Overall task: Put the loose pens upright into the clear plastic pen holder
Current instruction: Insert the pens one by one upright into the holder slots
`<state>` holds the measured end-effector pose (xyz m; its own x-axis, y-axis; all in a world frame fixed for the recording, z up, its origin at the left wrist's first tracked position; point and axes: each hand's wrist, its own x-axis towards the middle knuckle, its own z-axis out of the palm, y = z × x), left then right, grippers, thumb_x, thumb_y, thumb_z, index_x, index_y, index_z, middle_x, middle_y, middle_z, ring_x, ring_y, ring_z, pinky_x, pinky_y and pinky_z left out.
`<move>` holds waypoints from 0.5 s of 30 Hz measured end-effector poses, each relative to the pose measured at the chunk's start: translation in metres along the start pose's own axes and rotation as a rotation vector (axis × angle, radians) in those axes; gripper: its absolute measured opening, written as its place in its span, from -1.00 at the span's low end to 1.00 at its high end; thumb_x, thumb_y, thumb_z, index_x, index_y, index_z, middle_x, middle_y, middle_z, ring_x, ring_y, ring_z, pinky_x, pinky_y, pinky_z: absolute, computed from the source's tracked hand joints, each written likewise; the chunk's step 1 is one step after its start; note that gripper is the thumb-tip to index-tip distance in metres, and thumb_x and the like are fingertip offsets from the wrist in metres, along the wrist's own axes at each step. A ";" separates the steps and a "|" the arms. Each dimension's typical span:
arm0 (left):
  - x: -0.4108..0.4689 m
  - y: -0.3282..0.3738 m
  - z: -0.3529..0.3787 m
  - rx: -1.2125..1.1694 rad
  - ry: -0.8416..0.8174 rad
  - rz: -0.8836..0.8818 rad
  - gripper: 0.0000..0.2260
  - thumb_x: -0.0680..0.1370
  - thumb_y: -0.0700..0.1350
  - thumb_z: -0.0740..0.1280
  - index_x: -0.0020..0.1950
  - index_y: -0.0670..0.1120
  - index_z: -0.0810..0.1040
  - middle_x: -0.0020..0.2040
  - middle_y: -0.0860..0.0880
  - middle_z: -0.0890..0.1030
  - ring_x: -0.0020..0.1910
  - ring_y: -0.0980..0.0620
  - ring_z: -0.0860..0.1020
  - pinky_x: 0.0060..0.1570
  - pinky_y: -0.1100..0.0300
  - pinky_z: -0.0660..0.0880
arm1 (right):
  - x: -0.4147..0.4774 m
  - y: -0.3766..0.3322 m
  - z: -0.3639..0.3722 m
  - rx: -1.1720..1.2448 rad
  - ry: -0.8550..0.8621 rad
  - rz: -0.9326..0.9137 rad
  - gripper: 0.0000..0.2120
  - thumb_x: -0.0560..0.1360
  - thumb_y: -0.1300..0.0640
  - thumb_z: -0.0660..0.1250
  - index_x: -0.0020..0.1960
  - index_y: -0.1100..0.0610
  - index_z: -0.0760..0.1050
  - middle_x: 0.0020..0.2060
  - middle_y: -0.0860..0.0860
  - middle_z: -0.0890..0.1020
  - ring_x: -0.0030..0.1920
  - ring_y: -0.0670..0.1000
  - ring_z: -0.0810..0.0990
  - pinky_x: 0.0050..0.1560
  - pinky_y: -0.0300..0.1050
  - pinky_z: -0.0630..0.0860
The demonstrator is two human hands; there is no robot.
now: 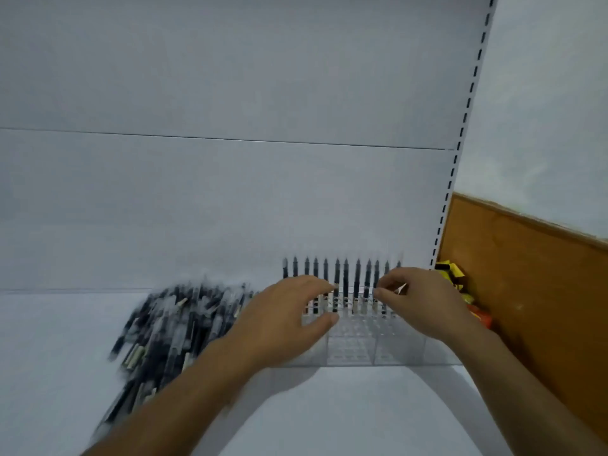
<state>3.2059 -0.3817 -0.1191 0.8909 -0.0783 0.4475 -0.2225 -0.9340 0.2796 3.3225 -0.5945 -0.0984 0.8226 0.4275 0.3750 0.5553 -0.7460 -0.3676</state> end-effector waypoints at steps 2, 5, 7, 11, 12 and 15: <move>-0.016 -0.020 -0.022 0.015 0.032 -0.073 -0.56 0.57 0.25 0.20 0.43 0.15 0.39 0.41 0.20 0.41 0.37 0.21 0.34 0.33 0.25 0.25 | -0.002 -0.030 0.012 0.001 -0.031 -0.082 -0.86 0.52 -0.13 0.34 -0.02 -0.12 0.62 -0.15 -0.21 0.64 -0.17 -0.20 0.55 -0.20 -0.23 0.49; -0.048 -0.056 -0.051 -0.049 0.091 -0.252 -0.62 0.57 0.22 0.23 0.36 0.17 0.45 0.33 0.22 0.46 0.28 0.21 0.41 0.25 0.21 0.36 | -0.004 -0.081 0.035 0.020 -0.081 -0.221 -0.85 0.53 -0.16 0.32 0.02 -0.15 0.60 -0.21 -0.28 0.57 -0.22 -0.27 0.50 -0.27 -0.36 0.35; -0.071 -0.079 -0.065 -0.172 0.151 -0.407 -0.67 0.56 0.18 0.29 0.30 0.18 0.49 0.26 0.22 0.49 0.22 0.22 0.45 0.20 0.25 0.37 | -0.004 -0.114 0.054 0.033 -0.138 -0.309 -0.78 0.55 -0.18 0.28 0.10 -0.13 0.59 -0.12 -0.26 0.59 -0.18 -0.24 0.51 -0.20 -0.30 0.39; -0.106 -0.119 -0.084 -0.184 0.251 -0.669 -0.71 0.54 0.10 0.36 0.23 0.06 0.56 0.14 0.11 0.58 0.07 0.15 0.55 0.11 0.18 0.47 | -0.001 -0.165 0.093 -0.032 -0.218 -0.430 -0.68 0.59 -0.18 0.21 0.24 -0.06 0.51 0.06 -0.10 0.62 -0.06 -0.04 0.57 -0.10 -0.15 0.49; -0.111 -0.126 -0.087 -0.156 0.240 -0.713 -0.72 0.53 0.08 0.38 0.20 0.03 0.58 0.11 0.09 0.59 0.03 0.13 0.56 0.06 0.17 0.48 | 0.001 -0.173 0.101 -0.062 -0.224 -0.450 -0.67 0.59 -0.19 0.20 0.24 -0.05 0.50 0.04 -0.08 0.62 -0.07 -0.02 0.57 -0.12 -0.14 0.48; -0.123 -0.138 -0.090 -0.119 0.135 -0.809 -0.75 0.52 0.11 0.38 0.13 0.02 0.58 0.04 0.11 0.60 -0.03 0.13 0.56 -0.05 0.19 0.46 | 0.006 -0.188 0.116 -0.153 -0.205 -0.491 -0.63 0.59 -0.23 0.16 0.24 -0.05 0.50 0.00 -0.05 0.59 -0.10 0.02 0.55 -0.19 -0.14 0.39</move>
<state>3.0911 -0.2112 -0.1362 0.7407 0.6512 0.1653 0.4193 -0.6402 0.6437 3.2376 -0.3928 -0.1253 0.4872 0.8229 0.2922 0.8679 -0.4935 -0.0574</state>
